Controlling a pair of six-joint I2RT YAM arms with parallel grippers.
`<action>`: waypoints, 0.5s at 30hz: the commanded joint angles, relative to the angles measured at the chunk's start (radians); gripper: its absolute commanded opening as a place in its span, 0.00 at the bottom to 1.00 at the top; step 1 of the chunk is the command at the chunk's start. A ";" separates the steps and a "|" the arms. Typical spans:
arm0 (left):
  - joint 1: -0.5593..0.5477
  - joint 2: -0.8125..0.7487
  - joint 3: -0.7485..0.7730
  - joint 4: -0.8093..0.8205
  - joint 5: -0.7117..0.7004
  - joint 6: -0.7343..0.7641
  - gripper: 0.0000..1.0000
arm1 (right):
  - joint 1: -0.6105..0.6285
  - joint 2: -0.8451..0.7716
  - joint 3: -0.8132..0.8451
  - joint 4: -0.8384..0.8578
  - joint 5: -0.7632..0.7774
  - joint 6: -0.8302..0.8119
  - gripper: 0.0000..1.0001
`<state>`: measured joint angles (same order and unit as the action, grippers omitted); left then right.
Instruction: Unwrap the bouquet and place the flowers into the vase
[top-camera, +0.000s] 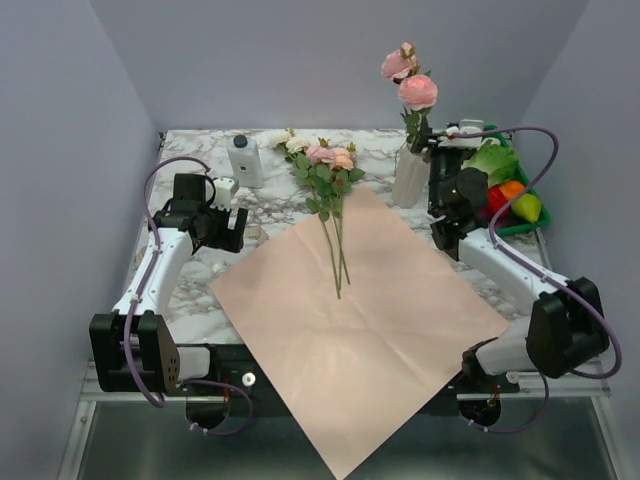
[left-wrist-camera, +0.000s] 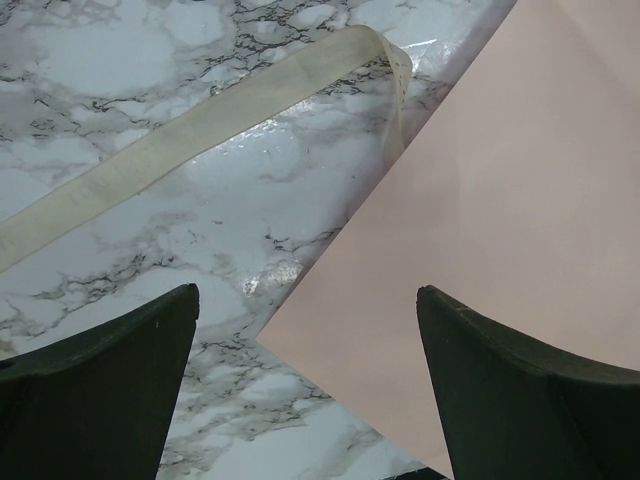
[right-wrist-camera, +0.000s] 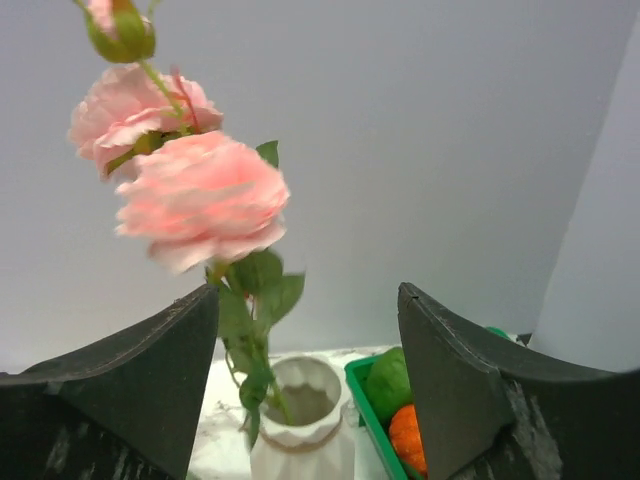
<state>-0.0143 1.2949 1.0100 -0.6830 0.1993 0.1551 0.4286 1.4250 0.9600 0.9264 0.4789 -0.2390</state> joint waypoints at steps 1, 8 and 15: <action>0.005 -0.049 0.016 -0.020 0.032 -0.008 0.99 | 0.035 -0.145 -0.046 -0.182 0.036 0.059 0.79; 0.007 -0.075 0.018 -0.035 0.037 -0.012 0.99 | 0.231 -0.308 -0.139 -0.395 0.105 0.079 0.88; 0.005 -0.106 0.013 -0.046 0.029 -0.012 0.99 | 0.315 -0.269 -0.063 -0.762 0.017 0.292 1.00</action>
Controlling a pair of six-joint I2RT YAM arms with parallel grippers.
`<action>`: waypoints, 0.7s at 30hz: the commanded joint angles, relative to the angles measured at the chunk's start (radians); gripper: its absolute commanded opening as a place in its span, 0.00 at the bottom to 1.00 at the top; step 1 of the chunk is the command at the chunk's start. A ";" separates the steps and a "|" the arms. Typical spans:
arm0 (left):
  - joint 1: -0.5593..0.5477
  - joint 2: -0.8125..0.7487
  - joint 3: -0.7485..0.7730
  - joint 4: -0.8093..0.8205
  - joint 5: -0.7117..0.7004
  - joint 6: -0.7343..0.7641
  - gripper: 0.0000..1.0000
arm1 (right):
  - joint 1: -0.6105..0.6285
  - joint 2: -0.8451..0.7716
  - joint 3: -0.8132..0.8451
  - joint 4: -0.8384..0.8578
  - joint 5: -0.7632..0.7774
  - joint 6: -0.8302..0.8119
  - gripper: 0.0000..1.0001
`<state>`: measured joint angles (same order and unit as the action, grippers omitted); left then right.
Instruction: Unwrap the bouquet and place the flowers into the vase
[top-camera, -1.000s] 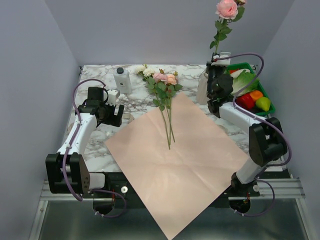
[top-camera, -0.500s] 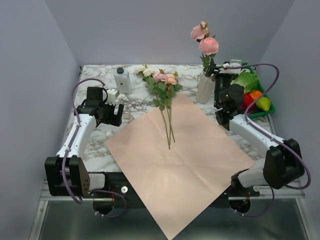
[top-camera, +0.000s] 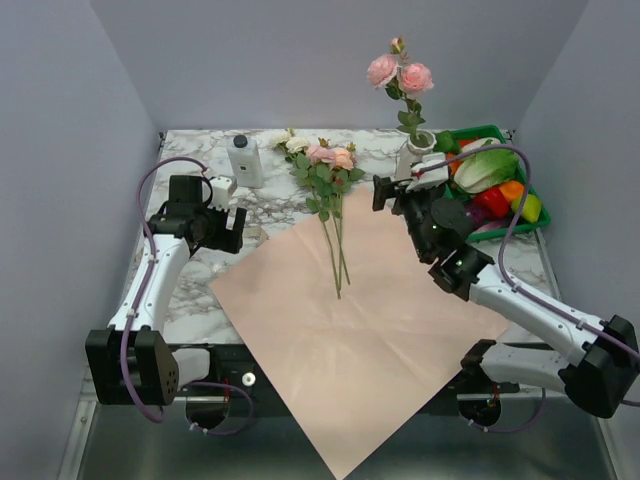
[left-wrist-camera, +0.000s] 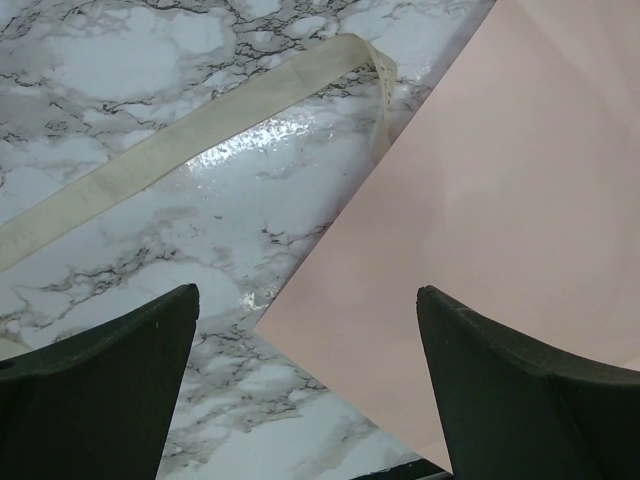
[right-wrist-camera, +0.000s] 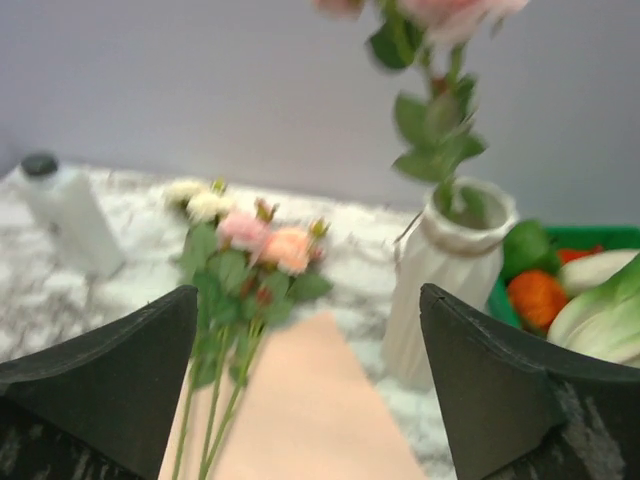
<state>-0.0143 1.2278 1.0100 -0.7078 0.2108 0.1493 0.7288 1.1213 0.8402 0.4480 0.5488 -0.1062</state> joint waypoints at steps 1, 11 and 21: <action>0.007 -0.043 0.012 -0.022 0.018 -0.005 0.99 | 0.015 0.049 0.069 -0.311 -0.078 0.224 1.00; 0.005 -0.068 0.019 -0.039 -0.010 0.013 0.99 | 0.014 0.435 0.338 -0.606 -0.282 0.499 0.84; 0.007 -0.067 0.007 -0.033 -0.022 0.029 0.99 | 0.015 0.761 0.577 -0.756 -0.266 0.441 0.52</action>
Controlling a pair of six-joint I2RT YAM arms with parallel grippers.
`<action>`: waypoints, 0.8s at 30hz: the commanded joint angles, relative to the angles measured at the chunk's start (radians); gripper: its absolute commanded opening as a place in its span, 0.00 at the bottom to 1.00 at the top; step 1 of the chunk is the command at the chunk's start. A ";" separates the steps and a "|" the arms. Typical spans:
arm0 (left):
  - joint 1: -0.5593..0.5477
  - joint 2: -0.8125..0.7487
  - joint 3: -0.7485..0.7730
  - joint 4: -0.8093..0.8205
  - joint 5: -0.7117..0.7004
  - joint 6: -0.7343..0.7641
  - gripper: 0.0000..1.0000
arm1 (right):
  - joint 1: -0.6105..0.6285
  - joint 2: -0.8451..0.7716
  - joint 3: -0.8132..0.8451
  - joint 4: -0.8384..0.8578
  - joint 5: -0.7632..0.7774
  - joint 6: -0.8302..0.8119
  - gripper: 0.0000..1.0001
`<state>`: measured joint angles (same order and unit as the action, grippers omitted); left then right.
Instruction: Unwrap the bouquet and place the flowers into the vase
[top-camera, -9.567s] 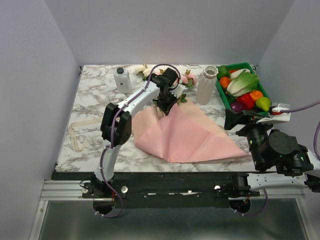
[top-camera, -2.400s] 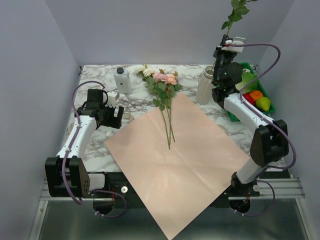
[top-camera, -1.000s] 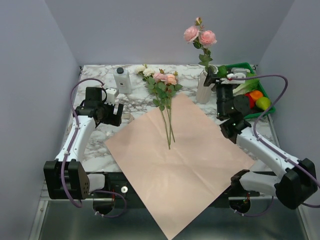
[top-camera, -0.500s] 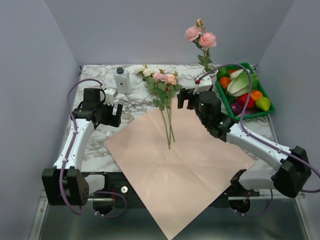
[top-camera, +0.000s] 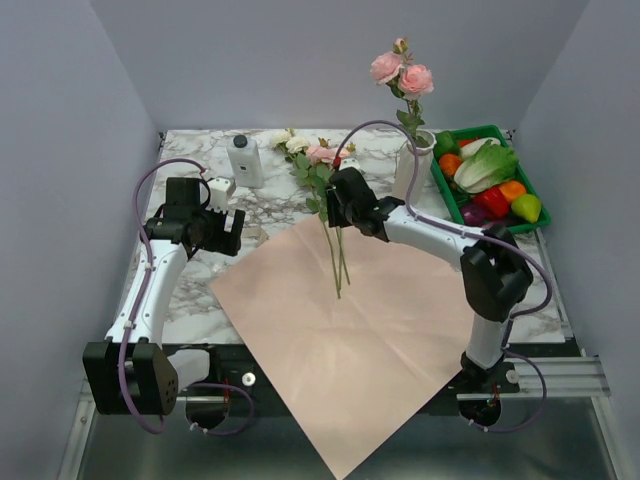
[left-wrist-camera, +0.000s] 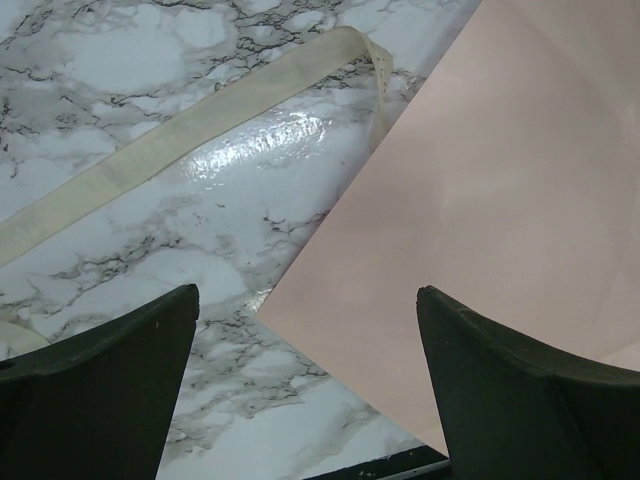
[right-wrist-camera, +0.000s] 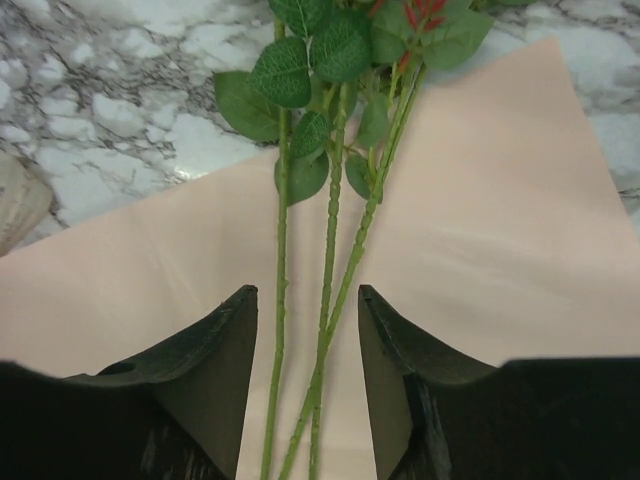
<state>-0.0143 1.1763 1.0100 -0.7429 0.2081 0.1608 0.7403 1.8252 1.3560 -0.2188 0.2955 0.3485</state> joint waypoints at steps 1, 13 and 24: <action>0.005 -0.014 0.007 0.004 -0.021 0.020 0.99 | 0.002 0.074 0.077 -0.096 -0.013 -0.022 0.52; 0.005 -0.001 -0.011 0.020 -0.039 0.042 0.99 | -0.024 0.305 0.290 -0.194 -0.033 -0.032 0.54; 0.005 0.032 -0.030 0.045 -0.053 0.059 0.99 | -0.067 0.399 0.399 -0.218 -0.076 -0.049 0.47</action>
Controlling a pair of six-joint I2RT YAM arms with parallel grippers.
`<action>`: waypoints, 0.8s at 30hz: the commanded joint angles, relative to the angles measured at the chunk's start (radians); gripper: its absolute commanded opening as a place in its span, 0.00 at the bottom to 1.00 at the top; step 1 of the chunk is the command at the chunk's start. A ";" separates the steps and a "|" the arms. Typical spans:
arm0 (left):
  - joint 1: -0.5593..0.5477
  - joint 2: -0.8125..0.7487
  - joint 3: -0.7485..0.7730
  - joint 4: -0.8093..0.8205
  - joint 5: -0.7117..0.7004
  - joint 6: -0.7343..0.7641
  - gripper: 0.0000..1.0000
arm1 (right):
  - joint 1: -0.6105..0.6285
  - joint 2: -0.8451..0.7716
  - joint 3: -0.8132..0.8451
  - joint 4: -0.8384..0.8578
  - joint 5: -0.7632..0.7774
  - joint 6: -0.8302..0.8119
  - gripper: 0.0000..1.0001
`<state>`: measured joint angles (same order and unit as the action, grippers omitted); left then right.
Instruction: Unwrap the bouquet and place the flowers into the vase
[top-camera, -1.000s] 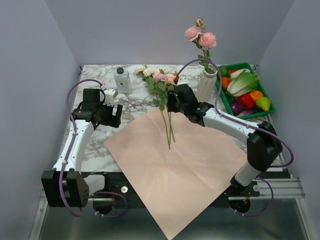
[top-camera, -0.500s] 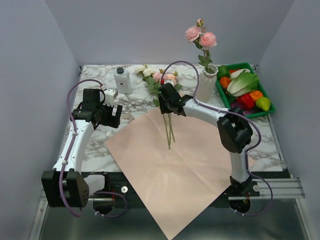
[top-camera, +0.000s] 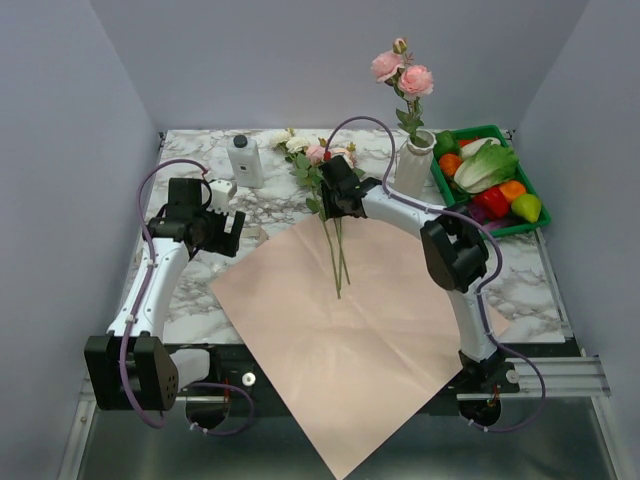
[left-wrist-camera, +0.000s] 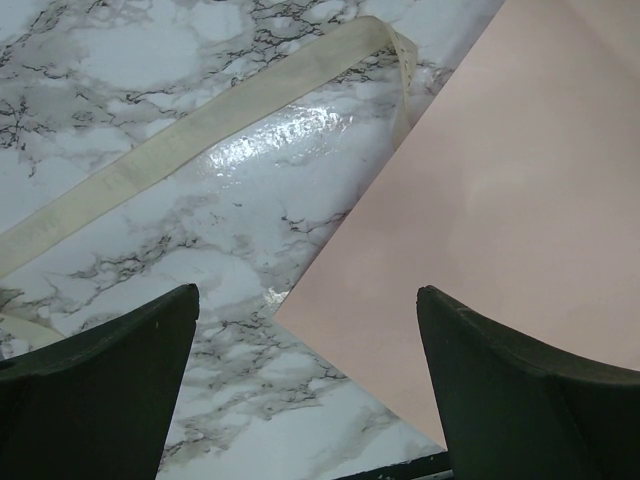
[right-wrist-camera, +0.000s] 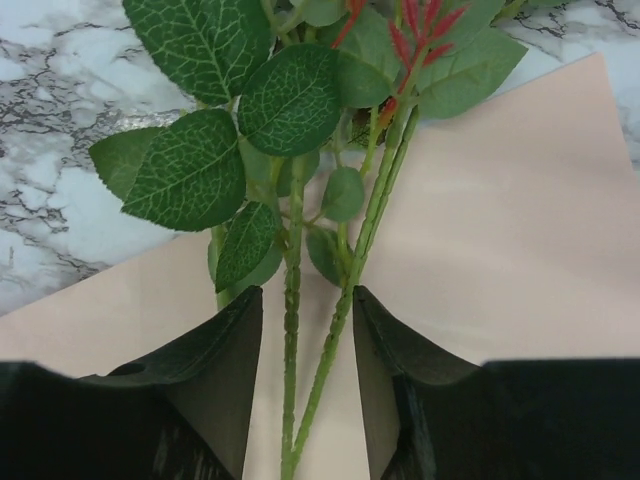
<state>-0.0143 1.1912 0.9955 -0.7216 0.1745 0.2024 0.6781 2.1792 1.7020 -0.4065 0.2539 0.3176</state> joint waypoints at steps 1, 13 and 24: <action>0.007 0.019 -0.017 0.028 -0.021 0.017 0.99 | -0.005 0.050 0.056 -0.031 -0.039 -0.018 0.47; 0.005 0.050 -0.014 0.039 -0.018 0.011 0.99 | -0.005 0.073 0.064 -0.022 -0.062 -0.032 0.39; 0.005 0.054 -0.006 0.034 -0.018 0.006 0.99 | -0.005 0.143 0.125 -0.069 -0.074 -0.003 0.32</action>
<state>-0.0143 1.2407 0.9852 -0.6968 0.1684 0.2123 0.6682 2.2726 1.7844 -0.4202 0.1944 0.2974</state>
